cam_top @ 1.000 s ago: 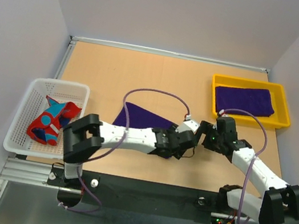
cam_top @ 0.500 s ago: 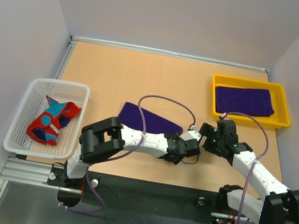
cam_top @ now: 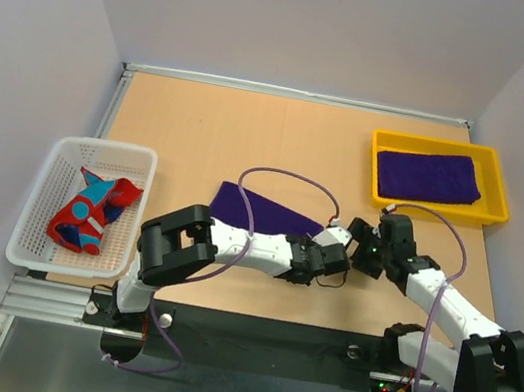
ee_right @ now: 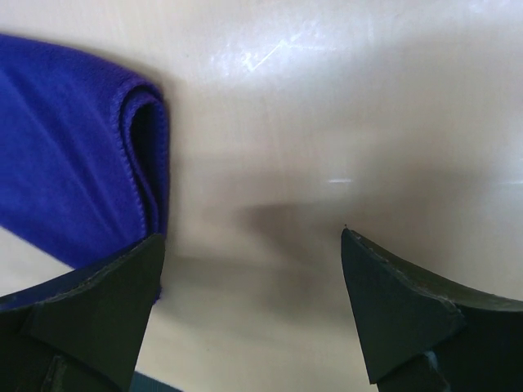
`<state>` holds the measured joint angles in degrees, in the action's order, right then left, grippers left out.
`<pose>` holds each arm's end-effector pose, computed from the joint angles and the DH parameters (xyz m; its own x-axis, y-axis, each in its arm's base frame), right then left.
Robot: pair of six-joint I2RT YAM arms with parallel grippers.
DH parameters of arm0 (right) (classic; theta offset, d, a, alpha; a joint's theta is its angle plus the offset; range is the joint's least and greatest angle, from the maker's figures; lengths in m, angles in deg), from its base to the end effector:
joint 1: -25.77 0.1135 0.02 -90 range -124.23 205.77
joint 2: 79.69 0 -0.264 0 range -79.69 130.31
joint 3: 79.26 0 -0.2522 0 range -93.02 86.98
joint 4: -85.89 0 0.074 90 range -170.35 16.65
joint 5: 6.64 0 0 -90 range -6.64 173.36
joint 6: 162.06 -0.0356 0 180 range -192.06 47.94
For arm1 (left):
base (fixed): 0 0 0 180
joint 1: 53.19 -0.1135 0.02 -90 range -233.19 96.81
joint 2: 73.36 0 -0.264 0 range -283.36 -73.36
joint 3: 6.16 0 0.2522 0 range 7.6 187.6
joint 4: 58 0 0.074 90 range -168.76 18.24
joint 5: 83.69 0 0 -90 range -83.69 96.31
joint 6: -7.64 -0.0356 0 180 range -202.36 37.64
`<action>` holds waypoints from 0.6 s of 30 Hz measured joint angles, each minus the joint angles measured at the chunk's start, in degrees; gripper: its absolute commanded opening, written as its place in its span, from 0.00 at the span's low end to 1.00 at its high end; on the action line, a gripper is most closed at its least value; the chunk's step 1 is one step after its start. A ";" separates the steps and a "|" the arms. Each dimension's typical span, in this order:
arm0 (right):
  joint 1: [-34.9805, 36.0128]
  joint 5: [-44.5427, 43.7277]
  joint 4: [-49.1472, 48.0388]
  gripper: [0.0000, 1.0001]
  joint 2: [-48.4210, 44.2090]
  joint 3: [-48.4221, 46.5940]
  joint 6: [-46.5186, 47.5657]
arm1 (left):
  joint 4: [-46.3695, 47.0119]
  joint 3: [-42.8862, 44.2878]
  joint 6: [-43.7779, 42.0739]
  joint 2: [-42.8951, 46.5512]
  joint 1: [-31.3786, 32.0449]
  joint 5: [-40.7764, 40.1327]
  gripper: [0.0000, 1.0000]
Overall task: Fold and stack the towels
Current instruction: Neatly place the folded towel into the bin
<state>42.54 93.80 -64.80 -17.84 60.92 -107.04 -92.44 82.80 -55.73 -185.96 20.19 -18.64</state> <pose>0.1871 0.0631 0.1666 -0.8374 0.3365 -0.4307 0.1073 0.8739 0.4741 0.1313 -0.3873 0.1659 -0.5778 0.5150 -0.6331 0.6108 0.7874 0.0831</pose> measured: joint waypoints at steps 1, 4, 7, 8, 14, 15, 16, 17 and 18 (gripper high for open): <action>0.00 1.27 -1.09 0.94 0.00 0.66 -1.11 | 0.57 -0.55 0.04 0.46 -0.15 0.28 0.00; 0.00 5.07 -6.12 0.96 0.13 2.56 -5.20 | 2.03 -2.32 0.26 2.51 -1.20 2.08 0.00; 0.02 9.16 -12.96 0.96 0.42 5.25 -10.56 | 2.64 -3.61 0.50 4.68 -3.19 4.33 0.00; 0.02 10.12 -15.45 0.96 0.63 6.14 -12.81 | 2.80 -3.72 0.61 5.33 -3.85 4.92 0.00; 0.02 13.53 -28.15 0.97 2.86 10.86 -23.37 | 3.76 -3.72 0.68 6.62 -5.31 6.21 0.00; 0.02 14.05 -30.21 0.97 3.69 11.41 -25.07 | 3.76 -3.72 0.68 6.62 -5.25 6.43 0.00; 0.04 14.51 -32.37 0.97 4.48 11.85 -26.58 | 3.74 -3.74 0.72 6.62 -5.25 6.62 0.00; 0.07 14.75 -33.86 0.97 5.49 12.11 -27.65 | 3.78 -3.74 0.74 6.62 -5.25 6.73 0.00; 0.11 14.91 -35.21 0.97 6.29 12.26 -28.50 | 3.82 -3.74 0.81 6.62 -5.25 6.82 0.00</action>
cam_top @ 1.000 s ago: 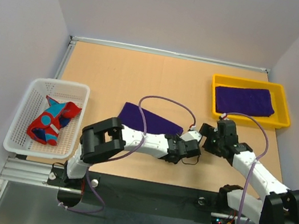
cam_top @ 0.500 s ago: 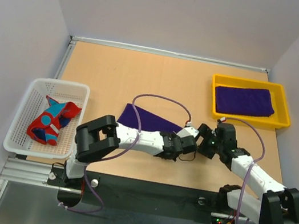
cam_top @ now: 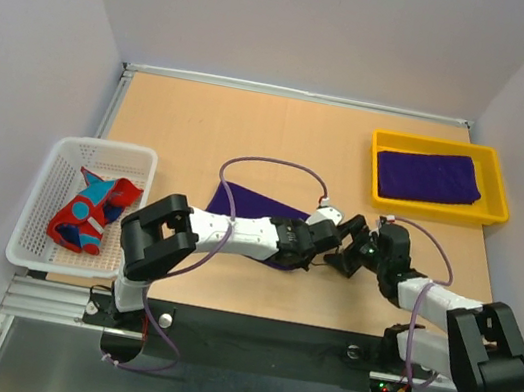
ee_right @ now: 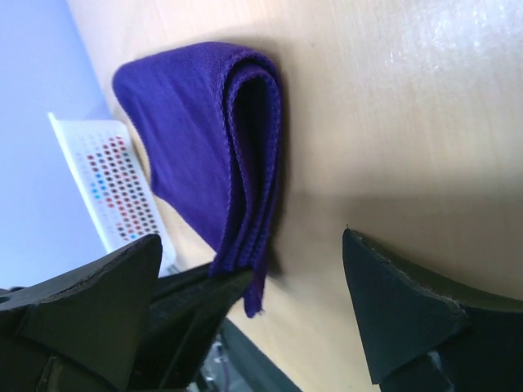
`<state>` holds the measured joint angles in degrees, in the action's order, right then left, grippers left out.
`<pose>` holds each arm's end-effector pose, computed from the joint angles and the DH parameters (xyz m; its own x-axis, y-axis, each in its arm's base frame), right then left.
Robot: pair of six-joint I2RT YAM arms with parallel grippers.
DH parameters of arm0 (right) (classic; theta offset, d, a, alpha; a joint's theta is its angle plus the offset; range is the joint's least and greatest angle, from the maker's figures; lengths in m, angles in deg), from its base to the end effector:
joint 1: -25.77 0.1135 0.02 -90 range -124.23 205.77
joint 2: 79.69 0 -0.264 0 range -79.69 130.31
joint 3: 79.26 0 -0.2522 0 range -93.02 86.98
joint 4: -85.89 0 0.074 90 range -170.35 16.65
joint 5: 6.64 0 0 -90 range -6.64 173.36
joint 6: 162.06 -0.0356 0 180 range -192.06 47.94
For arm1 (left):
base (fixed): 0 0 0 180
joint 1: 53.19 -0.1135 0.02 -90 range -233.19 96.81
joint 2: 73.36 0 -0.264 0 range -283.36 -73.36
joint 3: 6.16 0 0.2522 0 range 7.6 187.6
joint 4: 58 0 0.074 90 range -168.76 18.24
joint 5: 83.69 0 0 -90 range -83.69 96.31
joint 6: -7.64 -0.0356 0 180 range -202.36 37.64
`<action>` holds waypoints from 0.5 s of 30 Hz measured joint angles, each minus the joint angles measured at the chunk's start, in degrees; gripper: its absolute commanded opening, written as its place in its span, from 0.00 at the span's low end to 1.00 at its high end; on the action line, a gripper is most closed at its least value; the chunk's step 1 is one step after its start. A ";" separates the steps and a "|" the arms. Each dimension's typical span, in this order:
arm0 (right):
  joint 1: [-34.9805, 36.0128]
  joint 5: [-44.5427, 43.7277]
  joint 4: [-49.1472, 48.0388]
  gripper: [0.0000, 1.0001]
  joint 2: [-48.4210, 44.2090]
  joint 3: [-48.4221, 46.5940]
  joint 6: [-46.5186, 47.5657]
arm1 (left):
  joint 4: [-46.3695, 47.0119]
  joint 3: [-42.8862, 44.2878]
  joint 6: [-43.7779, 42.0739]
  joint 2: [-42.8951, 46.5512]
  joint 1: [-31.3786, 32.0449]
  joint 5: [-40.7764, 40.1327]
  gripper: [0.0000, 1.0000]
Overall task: Fold and stack the towels
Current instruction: Neatly place the folded towel into the bin
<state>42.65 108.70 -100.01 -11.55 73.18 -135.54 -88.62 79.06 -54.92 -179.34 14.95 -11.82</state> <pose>0.1875 0.0728 0.1340 -0.7793 0.6086 -0.1493 0.2196 0.4884 0.8445 0.1577 -0.3632 0.1937 -0.6313 0.3974 -0.6660 0.5845 0.8082 -0.0719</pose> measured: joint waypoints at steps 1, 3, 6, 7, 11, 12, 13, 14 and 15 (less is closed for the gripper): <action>0.07 0.04 -1.86 0.97 1.09 0.26 -1.27 | 0.02 0.00 0.04 0.07 0.00 0.11 0.00; 0.09 0.11 -4.02 0.97 2.19 0.63 -2.89 | 0.09 0.00 0.11 0.20 0.00 0.15 0.00; 0.52 0.00 -7.13 0.97 4.46 0.79 -5.01 | 0.37 -0.13 0.39 0.87 -0.04 0.24 0.00; 0.85 -0.22 -8.22 0.97 5.22 0.79 -5.66 | 0.46 -0.13 0.50 1.09 -0.11 0.37 0.00; 3.10 -0.87 -13.70 0.95 9.70 0.72 -8.33 | 0.79 -0.13 0.96 1.49 -0.37 0.72 0.00; 3.58 -0.94 -15.30 0.95 10.84 0.68 -9.05 | 0.83 -0.13 1.05 1.49 -0.37 0.81 0.00; 3.96 -0.92 -17.03 0.94 12.07 0.61 -9.88 | 0.81 -0.13 1.16 1.49 -0.42 0.90 0.00; 4.24 -0.96 -18.08 0.93 12.76 0.50 -10.40 | 0.81 -0.13 1.20 1.49 -0.48 0.96 0.00; 4.74 -1.05 -19.71 0.92 14.34 0.37 -11.08 | 0.90 -0.13 1.36 1.49 -0.52 1.03 0.00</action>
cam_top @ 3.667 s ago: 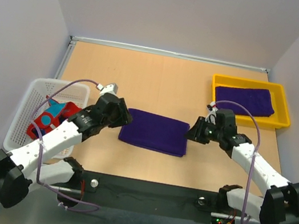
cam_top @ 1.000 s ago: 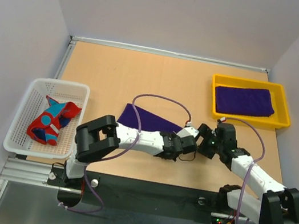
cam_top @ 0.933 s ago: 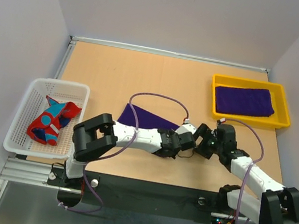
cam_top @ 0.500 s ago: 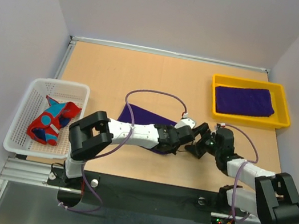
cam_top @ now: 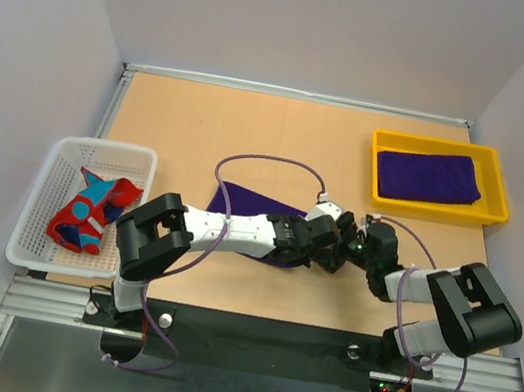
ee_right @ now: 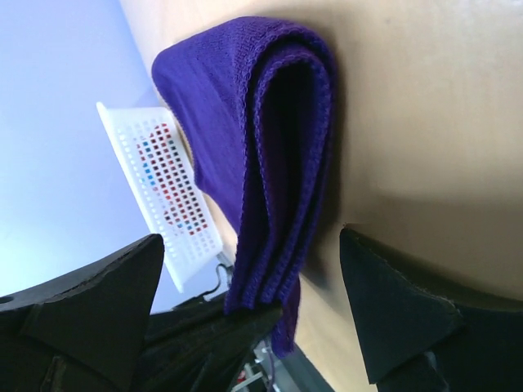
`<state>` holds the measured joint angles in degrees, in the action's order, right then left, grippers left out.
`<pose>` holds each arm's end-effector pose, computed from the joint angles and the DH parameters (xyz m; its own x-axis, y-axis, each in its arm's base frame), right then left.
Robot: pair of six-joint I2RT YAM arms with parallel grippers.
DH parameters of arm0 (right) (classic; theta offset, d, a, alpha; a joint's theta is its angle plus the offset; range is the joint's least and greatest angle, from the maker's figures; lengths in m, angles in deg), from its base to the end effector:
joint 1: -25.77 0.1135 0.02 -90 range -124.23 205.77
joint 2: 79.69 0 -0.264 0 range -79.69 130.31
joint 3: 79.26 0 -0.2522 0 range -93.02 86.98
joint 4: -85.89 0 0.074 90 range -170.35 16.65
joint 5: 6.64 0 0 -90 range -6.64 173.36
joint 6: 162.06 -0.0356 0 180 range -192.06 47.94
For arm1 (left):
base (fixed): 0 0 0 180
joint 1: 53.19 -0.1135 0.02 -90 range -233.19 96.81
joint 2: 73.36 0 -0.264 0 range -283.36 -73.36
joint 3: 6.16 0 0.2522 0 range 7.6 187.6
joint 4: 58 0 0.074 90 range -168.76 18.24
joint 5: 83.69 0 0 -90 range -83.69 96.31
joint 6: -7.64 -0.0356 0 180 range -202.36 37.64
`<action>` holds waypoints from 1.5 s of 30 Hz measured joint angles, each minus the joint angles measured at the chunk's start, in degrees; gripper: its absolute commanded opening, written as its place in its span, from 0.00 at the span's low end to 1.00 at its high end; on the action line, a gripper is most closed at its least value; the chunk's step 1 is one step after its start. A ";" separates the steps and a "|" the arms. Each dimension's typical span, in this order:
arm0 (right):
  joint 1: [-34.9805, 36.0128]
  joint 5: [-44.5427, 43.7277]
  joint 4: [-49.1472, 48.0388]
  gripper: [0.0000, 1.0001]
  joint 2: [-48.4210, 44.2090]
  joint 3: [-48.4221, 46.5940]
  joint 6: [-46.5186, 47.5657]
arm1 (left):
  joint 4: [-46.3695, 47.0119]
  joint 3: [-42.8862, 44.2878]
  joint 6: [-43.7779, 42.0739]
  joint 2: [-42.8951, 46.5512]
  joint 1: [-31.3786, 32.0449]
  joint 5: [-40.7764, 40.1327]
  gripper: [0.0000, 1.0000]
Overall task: Fold and stack the towels
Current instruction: Neatly place the folded towel into the bin
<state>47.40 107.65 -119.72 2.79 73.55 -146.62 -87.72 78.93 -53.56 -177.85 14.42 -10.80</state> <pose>0.2005 0.0953 0.1152 -0.7666 0.6411 -0.0350 0.2658 0.3664 0.8917 0.1600 -0.3609 0.2037 -0.6428 0.3515 -0.6807 0.5714 0.8118 -0.1204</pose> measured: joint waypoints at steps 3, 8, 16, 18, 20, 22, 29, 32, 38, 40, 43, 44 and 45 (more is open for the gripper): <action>1.22 -0.31 -3.61 0.89 3.26 -0.61 -1.49 | 0.11 0.00 0.33 0.00 -0.11 0.39 0.00; 4.04 -1.53 -6.23 0.75 8.44 -3.85 -2.29 | 0.42 0.00 0.85 0.00 -0.26 1.29 0.00; 4.74 -3.87 -4.00 0.12 11.23 -5.01 -0.17 | 1.57 0.00 2.14 -0.02 -0.37 2.71 0.02; 4.72 -4.11 -3.21 0.01 12.20 -5.53 0.52 | 1.75 0.00 2.25 -0.02 -0.63 3.19 0.17; 4.74 -4.00 -2.93 0.00 12.83 -6.25 1.60 | 1.70 0.00 2.49 -0.04 -0.94 3.45 0.30; 4.76 -4.00 -2.14 0.01 13.14 -7.26 3.10 | 2.08 0.00 2.62 -0.04 -1.53 3.87 0.48; 4.68 -4.28 10.84 0.01 14.03 -17.31 13.88 | 5.88 -4.50 2.10 4.70 -6.40 7.26 0.95; 3.85 -5.27 19.76 0.01 15.47 -24.76 21.62 | 6.82 -8.44 0.55 11.06 -10.58 9.44 0.99; -2.97 -5.53 36.54 0.00 18.71 -38.93 37.75 | 5.77 -12.79 -5.22 26.10 -24.65 13.75 0.99; -5.49 -6.73 43.12 0.01 19.80 -43.91 43.10 | 5.27 -12.79 -7.69 30.34 -29.66 14.16 0.99; -8.39 -9.27 49.33 0.00 20.74 -50.40 49.35 | 5.16 -13.03 -10.64 35.50 -36.92 13.75 0.99; -9.40 -10.43 52.35 0.00 20.92 -53.16 52.26 | 6.08 -13.90 -11.72 37.09 -39.08 13.64 0.99; -10.16 -11.56 54.66 0.00 21.09 -55.76 54.60 | 6.84 -15.28 -12.44 38.56 -40.89 13.64 0.99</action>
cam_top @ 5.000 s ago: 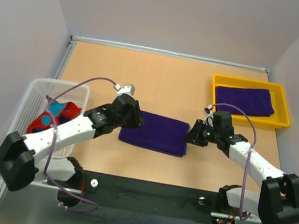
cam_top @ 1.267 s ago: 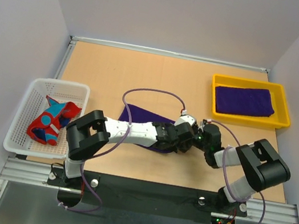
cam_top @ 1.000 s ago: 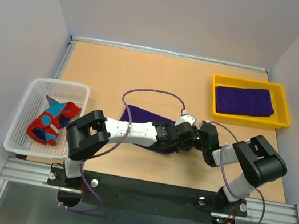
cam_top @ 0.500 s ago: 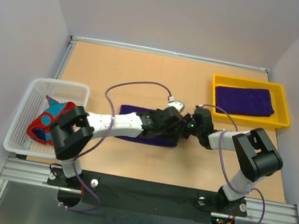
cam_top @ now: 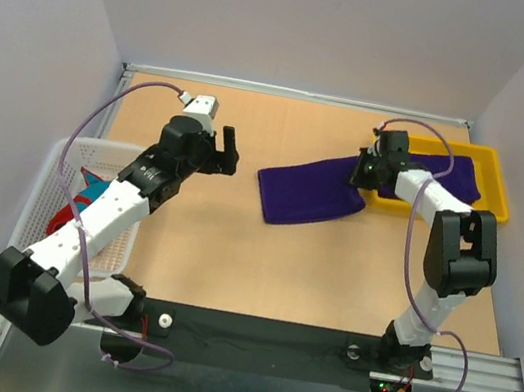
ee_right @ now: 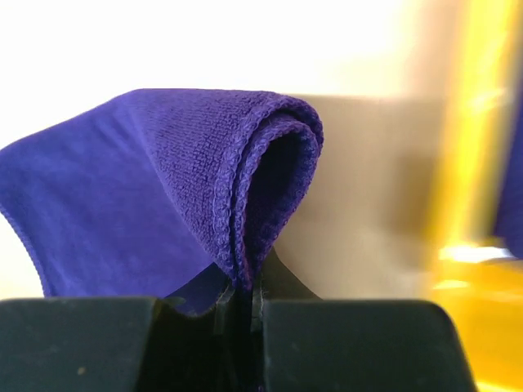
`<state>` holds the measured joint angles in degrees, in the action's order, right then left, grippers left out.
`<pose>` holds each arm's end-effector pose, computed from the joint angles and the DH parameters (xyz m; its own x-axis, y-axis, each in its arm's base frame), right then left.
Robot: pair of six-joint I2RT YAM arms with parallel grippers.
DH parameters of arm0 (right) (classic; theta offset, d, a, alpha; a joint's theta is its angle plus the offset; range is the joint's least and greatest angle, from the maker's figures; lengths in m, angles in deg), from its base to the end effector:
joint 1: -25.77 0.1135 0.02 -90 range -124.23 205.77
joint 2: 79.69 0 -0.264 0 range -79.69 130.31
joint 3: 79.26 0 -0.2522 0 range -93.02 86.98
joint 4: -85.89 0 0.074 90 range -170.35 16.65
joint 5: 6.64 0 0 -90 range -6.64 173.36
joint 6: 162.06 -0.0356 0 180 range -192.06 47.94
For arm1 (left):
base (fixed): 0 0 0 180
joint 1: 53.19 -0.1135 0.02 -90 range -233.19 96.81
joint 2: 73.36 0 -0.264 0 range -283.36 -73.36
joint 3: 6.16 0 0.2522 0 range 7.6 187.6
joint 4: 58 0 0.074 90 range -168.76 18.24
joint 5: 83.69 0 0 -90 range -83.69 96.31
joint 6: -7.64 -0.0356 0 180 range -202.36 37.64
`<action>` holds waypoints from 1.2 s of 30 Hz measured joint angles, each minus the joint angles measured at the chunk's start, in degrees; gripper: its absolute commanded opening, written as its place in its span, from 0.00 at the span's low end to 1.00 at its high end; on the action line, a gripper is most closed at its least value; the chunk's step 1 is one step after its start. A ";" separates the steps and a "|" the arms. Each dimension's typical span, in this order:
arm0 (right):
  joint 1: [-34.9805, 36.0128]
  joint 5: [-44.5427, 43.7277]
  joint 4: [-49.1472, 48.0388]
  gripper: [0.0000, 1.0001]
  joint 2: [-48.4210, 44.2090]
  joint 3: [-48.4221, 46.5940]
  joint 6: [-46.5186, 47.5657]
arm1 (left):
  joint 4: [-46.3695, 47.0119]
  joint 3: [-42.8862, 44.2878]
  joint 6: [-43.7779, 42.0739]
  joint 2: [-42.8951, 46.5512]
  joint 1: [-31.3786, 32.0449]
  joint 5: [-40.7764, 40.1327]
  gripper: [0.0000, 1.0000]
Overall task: Fold and stack the towels
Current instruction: Neatly place the folded towel into the bin
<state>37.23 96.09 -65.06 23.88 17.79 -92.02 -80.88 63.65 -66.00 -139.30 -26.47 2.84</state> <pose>0.3791 0.0848 0.1984 -0.8161 0.1743 -0.5510 -0.0585 0.9236 0.3788 0.2400 -0.1184 0.3359 -0.3912 -0.1178 -0.9127 0.2996 0.9214 -0.2474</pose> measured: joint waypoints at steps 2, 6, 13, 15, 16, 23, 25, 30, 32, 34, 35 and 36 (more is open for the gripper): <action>-1.09 -2.56 4.15 0.01 0.37 -5.20 5.40 | 1.40 -2.78 -0.85 1.38 -2.14 0.00 0.99; -2.78 -7.37 11.30 0.01 2.73 -16.76 16.04 | 2.10 -6.86 -1.57 -1.66 -3.56 2.19 0.99; -7.98 -12.81 15.63 0.00 6.43 -21.46 27.30 | 2.05 -6.86 -2.27 -7.06 -4.00 4.07 0.99; -10.10 -13.70 16.61 0.00 7.48 -21.53 29.49 | 2.40 -6.86 -2.38 -6.91 -4.07 4.04 0.99; -11.13 -14.27 17.16 0.00 7.78 -21.53 30.42 | 2.49 -6.86 -2.36 -6.91 -4.09 4.04 0.99; -15.69 -18.10 19.15 0.00 8.07 -24.50 34.99 | 2.49 -6.86 -2.34 -7.13 -4.33 4.09 0.99; -15.98 -19.85 19.02 0.00 8.81 -26.43 35.89 | 2.49 -6.86 -2.34 -7.45 -4.33 4.11 0.99; -16.28 -23.65 18.99 0.00 13.16 -30.80 38.23 | 2.47 -6.86 -2.36 -8.41 -4.33 4.02 0.99; -16.39 -25.27 19.08 0.00 14.82 -31.69 39.19 | 2.51 -6.86 -2.36 -8.83 -4.33 3.63 0.99; -16.55 -26.80 19.12 0.00 16.28 -32.68 39.93 | 2.51 -6.86 -2.36 -9.53 -4.33 3.54 0.99; -16.61 -27.30 19.08 0.00 16.63 -32.87 40.17 | 2.51 -6.86 -2.36 -10.14 -4.33 3.50 0.99; -16.72 -27.80 19.12 0.00 17.03 -33.18 40.41 | 2.49 -6.86 -2.36 -10.69 -4.33 3.50 0.99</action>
<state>20.51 68.29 -45.93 40.91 -15.39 -51.61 -78.39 56.79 -68.36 -149.98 -30.80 6.34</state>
